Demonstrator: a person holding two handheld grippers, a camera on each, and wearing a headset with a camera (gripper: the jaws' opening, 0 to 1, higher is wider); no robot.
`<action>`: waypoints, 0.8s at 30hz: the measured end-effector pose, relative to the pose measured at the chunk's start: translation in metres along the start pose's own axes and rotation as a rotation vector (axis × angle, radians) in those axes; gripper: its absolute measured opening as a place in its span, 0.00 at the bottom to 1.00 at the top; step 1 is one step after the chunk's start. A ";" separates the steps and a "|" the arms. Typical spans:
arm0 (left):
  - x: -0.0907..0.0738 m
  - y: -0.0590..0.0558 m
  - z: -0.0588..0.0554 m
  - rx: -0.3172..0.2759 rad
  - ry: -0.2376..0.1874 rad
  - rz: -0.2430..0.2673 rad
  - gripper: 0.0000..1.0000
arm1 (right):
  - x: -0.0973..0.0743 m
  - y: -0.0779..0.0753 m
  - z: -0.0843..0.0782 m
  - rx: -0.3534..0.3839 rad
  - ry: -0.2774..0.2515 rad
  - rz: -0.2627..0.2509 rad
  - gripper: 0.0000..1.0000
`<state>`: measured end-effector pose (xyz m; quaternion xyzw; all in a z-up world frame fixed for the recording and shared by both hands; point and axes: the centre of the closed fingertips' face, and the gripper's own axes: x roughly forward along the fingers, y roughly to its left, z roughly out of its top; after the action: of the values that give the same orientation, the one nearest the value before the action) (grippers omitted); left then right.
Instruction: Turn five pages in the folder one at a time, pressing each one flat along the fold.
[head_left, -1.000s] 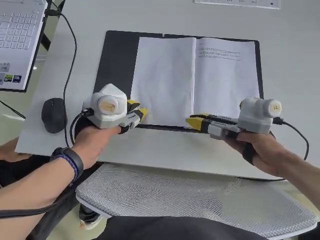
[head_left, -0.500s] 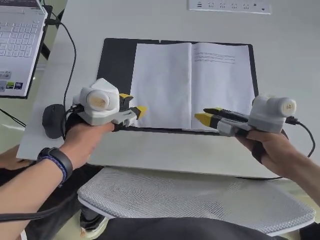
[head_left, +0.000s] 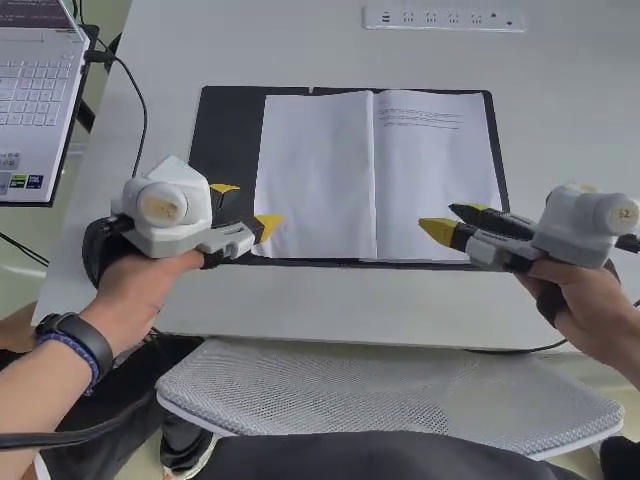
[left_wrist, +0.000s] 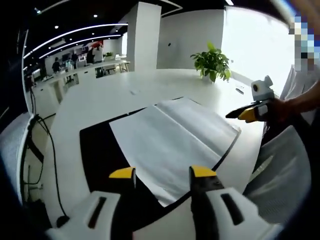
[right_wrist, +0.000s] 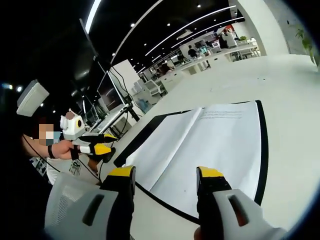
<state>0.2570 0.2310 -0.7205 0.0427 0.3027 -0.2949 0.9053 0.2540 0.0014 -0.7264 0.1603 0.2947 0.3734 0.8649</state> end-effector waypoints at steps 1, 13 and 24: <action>-0.002 0.000 0.001 0.000 0.000 0.001 0.43 | -0.005 -0.003 0.002 -0.001 -0.010 -0.014 0.49; -0.033 0.003 0.002 -0.001 -0.019 0.027 0.54 | -0.055 -0.017 0.001 -0.058 -0.021 -0.131 0.61; -0.054 0.004 0.005 -0.018 -0.036 0.043 0.64 | -0.094 -0.021 0.008 -0.078 -0.057 -0.210 0.68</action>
<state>0.2266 0.2603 -0.6862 0.0358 0.2880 -0.2736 0.9170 0.2193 -0.0826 -0.6940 0.1054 0.2705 0.2870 0.9129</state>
